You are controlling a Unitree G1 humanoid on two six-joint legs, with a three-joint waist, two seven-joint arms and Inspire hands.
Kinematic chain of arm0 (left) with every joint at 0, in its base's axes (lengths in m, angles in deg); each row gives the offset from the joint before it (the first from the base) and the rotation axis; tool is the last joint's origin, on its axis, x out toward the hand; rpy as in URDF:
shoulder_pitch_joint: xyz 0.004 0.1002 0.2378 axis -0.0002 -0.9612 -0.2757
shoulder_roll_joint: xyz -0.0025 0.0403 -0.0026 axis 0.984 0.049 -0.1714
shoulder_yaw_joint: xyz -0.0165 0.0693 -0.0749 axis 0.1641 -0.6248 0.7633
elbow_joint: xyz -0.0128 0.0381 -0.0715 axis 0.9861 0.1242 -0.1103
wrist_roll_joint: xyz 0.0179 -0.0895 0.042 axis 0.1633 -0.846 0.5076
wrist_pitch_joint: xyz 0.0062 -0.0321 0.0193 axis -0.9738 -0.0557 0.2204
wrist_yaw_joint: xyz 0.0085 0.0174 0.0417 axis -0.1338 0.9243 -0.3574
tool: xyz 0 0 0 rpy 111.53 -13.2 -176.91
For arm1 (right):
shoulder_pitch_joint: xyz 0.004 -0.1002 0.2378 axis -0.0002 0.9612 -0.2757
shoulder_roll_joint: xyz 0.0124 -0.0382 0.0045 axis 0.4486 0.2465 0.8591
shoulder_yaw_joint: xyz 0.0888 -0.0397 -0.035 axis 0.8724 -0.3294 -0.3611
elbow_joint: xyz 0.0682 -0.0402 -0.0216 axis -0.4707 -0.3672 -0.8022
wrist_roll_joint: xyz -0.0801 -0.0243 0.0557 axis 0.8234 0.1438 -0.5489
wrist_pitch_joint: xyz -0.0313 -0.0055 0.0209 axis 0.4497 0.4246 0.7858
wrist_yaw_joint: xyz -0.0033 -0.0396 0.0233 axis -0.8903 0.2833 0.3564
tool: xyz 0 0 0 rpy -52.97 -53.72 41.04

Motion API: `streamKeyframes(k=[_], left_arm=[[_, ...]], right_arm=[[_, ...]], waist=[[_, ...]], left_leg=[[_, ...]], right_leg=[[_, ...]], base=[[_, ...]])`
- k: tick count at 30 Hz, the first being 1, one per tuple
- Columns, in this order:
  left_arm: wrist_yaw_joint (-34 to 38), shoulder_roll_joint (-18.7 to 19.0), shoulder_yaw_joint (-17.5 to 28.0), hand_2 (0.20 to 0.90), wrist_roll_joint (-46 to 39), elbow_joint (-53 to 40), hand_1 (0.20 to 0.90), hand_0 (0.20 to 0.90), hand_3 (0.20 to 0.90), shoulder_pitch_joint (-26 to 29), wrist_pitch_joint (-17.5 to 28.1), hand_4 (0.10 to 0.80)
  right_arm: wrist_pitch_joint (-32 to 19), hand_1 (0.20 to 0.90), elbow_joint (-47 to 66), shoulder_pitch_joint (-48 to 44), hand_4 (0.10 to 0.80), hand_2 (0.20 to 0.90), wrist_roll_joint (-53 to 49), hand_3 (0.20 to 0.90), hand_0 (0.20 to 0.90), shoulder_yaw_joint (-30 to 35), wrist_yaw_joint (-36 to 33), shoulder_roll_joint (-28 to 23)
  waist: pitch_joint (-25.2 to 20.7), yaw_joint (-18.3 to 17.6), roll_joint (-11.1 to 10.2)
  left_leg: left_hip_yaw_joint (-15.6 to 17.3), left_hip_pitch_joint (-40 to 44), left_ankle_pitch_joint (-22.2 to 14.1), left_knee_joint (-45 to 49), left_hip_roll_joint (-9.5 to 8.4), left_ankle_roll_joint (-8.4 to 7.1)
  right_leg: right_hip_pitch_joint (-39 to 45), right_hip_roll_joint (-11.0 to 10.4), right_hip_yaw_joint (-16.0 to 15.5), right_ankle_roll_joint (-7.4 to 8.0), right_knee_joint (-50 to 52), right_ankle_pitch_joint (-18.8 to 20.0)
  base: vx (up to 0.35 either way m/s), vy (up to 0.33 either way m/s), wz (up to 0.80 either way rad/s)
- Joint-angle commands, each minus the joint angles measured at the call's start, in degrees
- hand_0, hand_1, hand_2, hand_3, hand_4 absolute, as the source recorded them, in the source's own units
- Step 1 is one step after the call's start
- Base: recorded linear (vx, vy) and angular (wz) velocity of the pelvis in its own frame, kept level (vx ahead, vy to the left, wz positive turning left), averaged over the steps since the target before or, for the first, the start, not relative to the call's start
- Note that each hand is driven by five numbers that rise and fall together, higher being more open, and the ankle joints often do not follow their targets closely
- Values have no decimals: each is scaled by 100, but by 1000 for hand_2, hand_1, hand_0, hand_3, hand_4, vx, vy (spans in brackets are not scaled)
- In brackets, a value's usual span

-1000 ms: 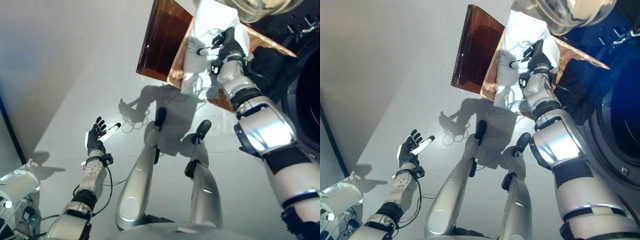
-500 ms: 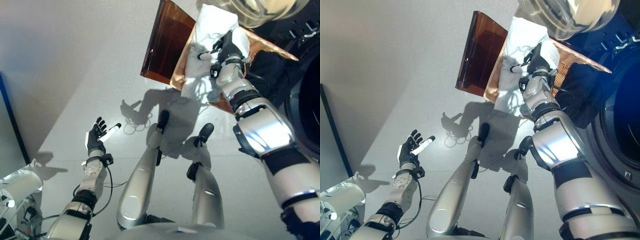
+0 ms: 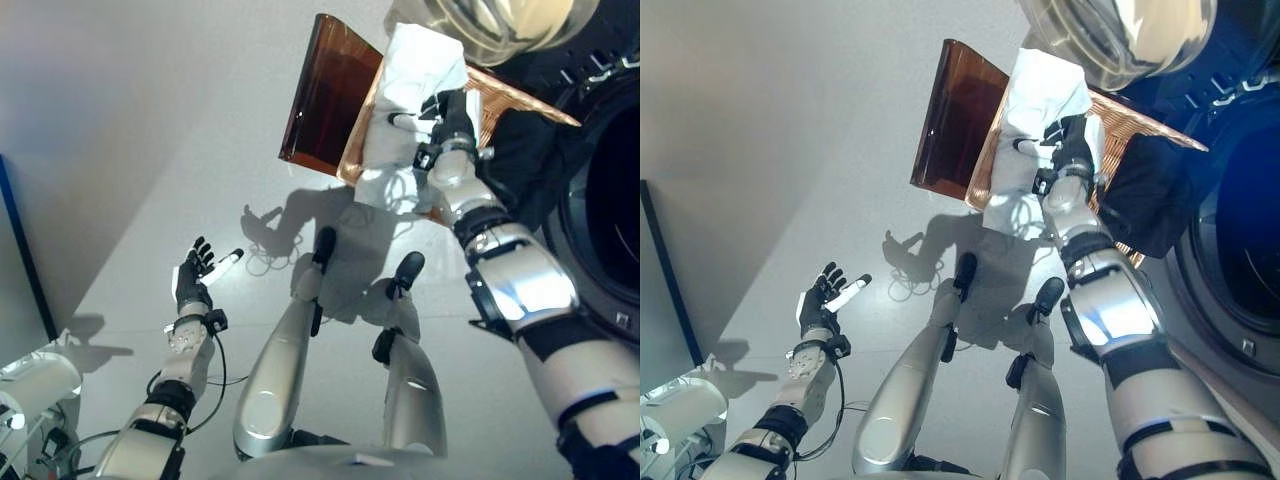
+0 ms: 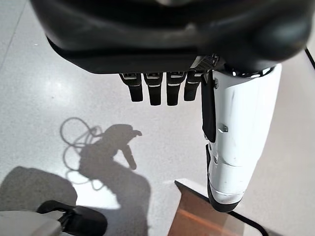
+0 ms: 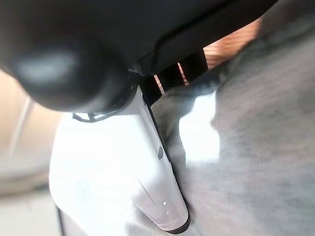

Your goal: Pick up the clothes and place them into the washing machine

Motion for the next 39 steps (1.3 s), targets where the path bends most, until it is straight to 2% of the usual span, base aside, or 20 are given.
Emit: streamKeyframes(k=[1,3,5,6,12,20,21,25,33,39], left_arm=[[212,142,3,900,24,248,900,900,900,-178,98,800],[187,101,38,900,-24,317,900,900,900,-185,84,800],[161,89,59,900,-48,364,900,900,900,-188,82,800],[110,40,86,900,-83,485,900,900,900,-178,78,800],[-50,-35,100,900,-119,682,900,900,900,-198,56,800],[-136,-58,119,900,-102,921,900,900,900,-135,72,800],[-140,-80,128,900,-94,963,900,900,900,-135,70,800],[-166,-129,136,900,-83,1052,900,900,900,-150,83,800],[-179,-222,199,900,-20,1229,900,900,900,-171,97,800],[-246,-360,186,900,-37,1298,900,900,900,-243,94,800]], right_arm=[[-886,200,570,368,300,200,-1381,200,200,310,302,299],[-1129,200,867,786,300,200,-2041,200,200,570,522,388],[-1216,200,967,931,300,200,-2221,200,200,596,605,389],[-1351,200,1099,1228,300,200,-2750,200,200,791,844,466],[-1506,200,1558,1799,300,200,-3364,200,200,962,1205,575],[-1565,200,1687,1967,300,200,-3680,200,200,1103,1367,630],[-1692,200,1755,2003,300,200,-4011,200,200,1249,1512,719],[-1855,200,1912,2071,300,200,-4128,200,200,1389,1563,754],[-2107,200,2839,2388,300,200,-3847,200,200,1414,1460,745],[-2283,200,3383,2806,300,200,-4294,200,200,1541,1781,967]], waist=[[-134,-63,-2],[-151,-113,-41],[-182,-138,-55],[-229,-174,-82],[-370,-246,-156],[-518,-304,-182],[-552,-314,-164],[-614,-337,-131],[-711,-427,-104],[-779,-497,-52]], left_leg=[[49,370,89,-793,-239,-198],[86,454,48,-793,-218,-197],[94,454,63,-793,-217,-191],[141,566,3,-793,-206,-188],[184,745,-49,-793,-187,-161],[233,878,-79,-793,-188,-135],[255,907,-88,-793,-189,-128],[278,977,-120,-793,-195,-114],[347,1061,-161,-793,-202,-83],[389,1113,-190,-793,-192,-73]], right_leg=[[682,-27,134,433,46,-365],[747,-21,157,432,57,-397],[745,-19,147,433,58,-385],[844,-12,169,434,64,-429],[1014,-4,197,442,57,-456],[1107,8,232,440,31,-470],[1123,10,242,444,31,-480],[1161,9,292,438,64,-512],[1174,28,378,432,113,-533],[1186,44,413,427,133,-545]], base=[[17,12,-5],[24,7,-11],[24,5,-14],[47,5,-5],[21,-4,-11],[3,0,-2],[0,0,0],[20,22,-6],[9,6,-4],[16,6,-10]])
